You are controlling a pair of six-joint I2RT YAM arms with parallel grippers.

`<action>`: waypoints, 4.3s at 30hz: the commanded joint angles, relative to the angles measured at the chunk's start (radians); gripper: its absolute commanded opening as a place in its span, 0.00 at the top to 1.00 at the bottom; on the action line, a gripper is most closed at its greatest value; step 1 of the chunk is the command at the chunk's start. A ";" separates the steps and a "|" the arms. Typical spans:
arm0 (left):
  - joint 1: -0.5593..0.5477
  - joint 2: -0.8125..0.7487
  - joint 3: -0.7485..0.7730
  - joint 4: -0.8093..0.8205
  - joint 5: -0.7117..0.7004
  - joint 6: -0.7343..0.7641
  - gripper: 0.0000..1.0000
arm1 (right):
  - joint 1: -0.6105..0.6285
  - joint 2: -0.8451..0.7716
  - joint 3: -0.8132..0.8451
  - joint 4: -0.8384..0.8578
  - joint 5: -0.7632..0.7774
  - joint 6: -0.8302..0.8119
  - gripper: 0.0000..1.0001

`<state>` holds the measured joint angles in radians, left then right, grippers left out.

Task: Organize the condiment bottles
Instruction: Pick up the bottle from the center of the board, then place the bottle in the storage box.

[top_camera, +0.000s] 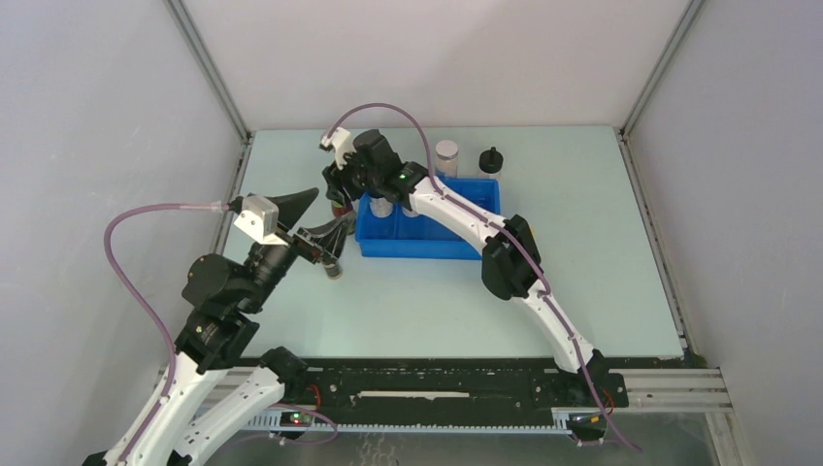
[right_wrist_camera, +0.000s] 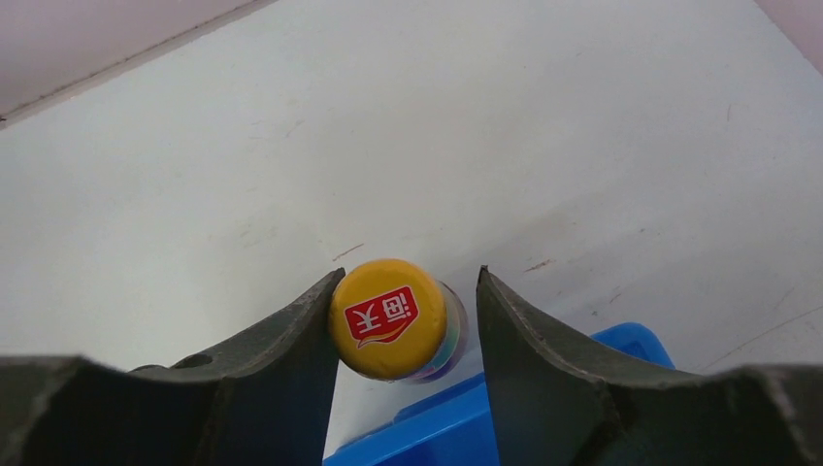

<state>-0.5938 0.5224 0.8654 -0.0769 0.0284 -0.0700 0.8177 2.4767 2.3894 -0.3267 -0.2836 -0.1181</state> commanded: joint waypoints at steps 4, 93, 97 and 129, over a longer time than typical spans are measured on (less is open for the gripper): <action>-0.010 0.000 -0.016 0.028 -0.013 0.021 0.15 | -0.008 0.012 0.047 -0.017 -0.018 0.012 0.53; -0.012 -0.041 0.061 -0.059 -0.195 -0.103 0.20 | 0.081 -0.577 -0.197 -0.006 0.234 -0.092 1.00; -0.012 -0.025 0.068 -0.066 -0.193 -0.121 0.20 | 0.080 -0.684 -0.342 0.029 0.280 -0.078 1.00; -0.013 0.017 -0.010 -0.009 -0.183 -0.124 0.21 | -0.228 -0.987 -0.874 0.264 0.426 0.010 1.00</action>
<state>-0.6003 0.5365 0.8658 -0.1360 -0.1539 -0.1947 0.6209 1.5761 1.5002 -0.2356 0.1257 -0.1314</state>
